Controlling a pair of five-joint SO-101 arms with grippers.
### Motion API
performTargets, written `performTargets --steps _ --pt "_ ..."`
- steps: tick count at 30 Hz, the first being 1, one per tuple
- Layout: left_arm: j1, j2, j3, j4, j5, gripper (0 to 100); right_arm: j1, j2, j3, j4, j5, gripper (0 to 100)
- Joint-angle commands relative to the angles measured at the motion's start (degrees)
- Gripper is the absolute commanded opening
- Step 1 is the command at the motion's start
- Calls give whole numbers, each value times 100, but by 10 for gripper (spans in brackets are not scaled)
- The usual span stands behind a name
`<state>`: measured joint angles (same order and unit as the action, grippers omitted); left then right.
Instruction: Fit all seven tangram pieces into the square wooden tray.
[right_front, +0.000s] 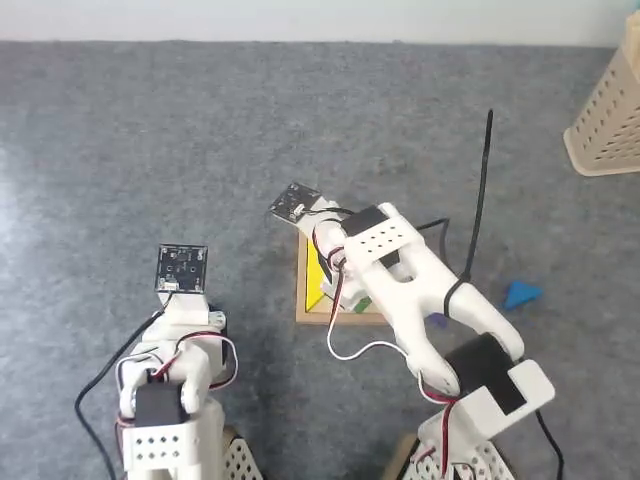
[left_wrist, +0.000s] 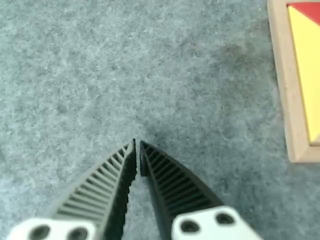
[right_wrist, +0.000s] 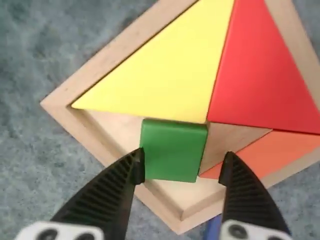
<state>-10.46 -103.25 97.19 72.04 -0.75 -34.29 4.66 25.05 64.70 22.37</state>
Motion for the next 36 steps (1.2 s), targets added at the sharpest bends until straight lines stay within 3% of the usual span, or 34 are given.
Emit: performTargets --steps 1,6,11,13,19,36 --pt "18 -97 -66 26 44 12 -22 -127 -343 -13 88 232" --pt "18 -97 -66 26 44 12 171 -435 -695 602 79 207" --pt "18 -97 -66 26 44 12 338 -1279 -299 409 -237 2" --pt "18 -97 -66 26 44 12 312 -1349 26 145 -246 34" --pt "18 -97 -66 26 44 12 145 -813 440 -365 -246 6" --pt "18 -97 -66 26 44 12 163 664 -633 -338 -264 6"
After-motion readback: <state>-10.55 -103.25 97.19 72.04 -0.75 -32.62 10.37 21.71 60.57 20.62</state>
